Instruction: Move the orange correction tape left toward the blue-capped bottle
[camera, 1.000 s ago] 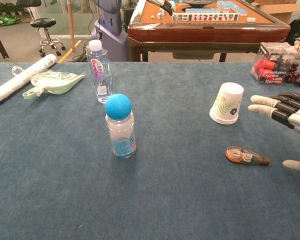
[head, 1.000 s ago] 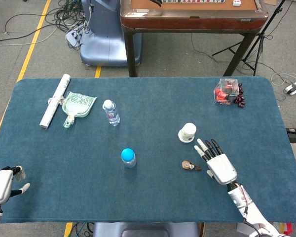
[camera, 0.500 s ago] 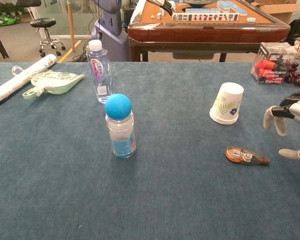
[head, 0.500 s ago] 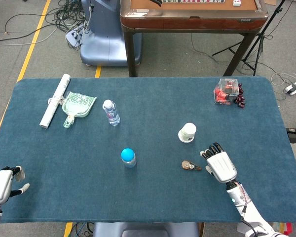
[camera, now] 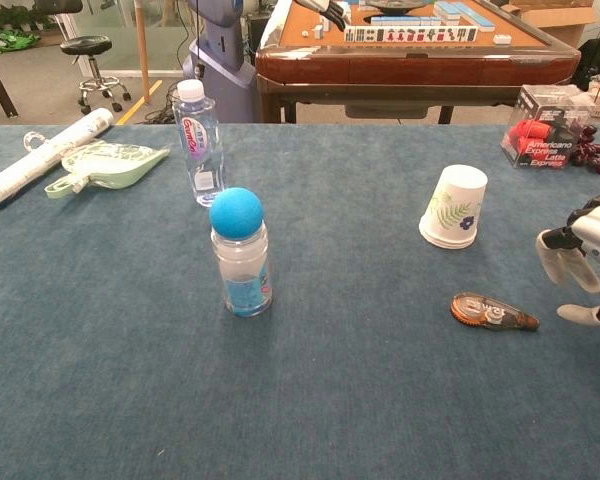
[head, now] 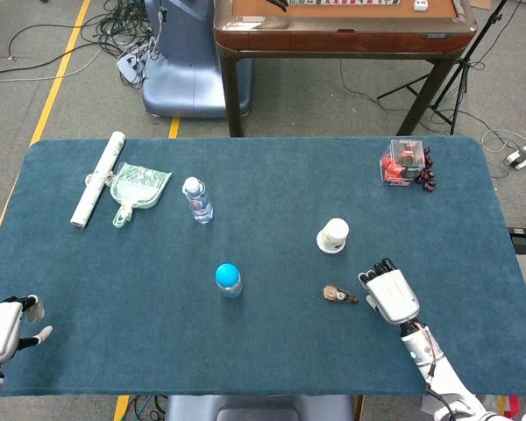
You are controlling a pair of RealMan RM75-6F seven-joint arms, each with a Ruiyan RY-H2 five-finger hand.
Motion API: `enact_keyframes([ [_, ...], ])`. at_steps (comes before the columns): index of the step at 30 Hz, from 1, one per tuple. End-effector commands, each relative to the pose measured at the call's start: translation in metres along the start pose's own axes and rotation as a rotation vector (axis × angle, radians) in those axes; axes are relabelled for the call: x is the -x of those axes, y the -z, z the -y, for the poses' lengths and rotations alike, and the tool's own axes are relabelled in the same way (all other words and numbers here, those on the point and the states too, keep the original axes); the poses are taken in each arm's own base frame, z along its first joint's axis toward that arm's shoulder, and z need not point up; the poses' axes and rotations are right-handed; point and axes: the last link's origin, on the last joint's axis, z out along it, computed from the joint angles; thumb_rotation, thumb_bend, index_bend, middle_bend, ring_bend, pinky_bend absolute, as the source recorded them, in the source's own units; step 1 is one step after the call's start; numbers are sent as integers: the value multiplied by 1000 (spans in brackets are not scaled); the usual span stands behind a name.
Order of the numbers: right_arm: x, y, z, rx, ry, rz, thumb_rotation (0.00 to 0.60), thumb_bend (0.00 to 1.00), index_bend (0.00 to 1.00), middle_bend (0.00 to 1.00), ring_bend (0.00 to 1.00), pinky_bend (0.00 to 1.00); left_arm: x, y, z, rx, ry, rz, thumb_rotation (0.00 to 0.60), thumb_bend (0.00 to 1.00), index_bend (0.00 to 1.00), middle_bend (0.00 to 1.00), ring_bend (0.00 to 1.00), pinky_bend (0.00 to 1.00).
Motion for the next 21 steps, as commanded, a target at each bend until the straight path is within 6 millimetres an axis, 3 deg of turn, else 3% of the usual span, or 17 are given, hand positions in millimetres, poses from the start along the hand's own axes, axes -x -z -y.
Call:
enact_keyframes([
  [1, -1, -2, 0, 3, 0, -21, 600, 0, 854, 904, 694, 591, 0, 0, 0, 0, -1, 1, 600, 21, 631, 625, 548, 726],
  [4, 0, -5, -1, 9, 10, -24, 600, 0, 995, 998, 869, 777, 0, 0, 0, -1, 0, 2, 600, 22, 631, 625, 548, 726],
  [7, 1, -7, -3, 11, 37, 2, 600, 0, 1000, 1000, 970, 888, 0, 0, 0, -2, -1, 4, 600, 22, 631, 625, 548, 726],
  [21, -1, -6, 3, -9, 25, 67, 600, 0, 1000, 1000, 1000, 926, 0, 0, 0, -7, -3, 11, 600, 21, 630, 625, 548, 726],
])
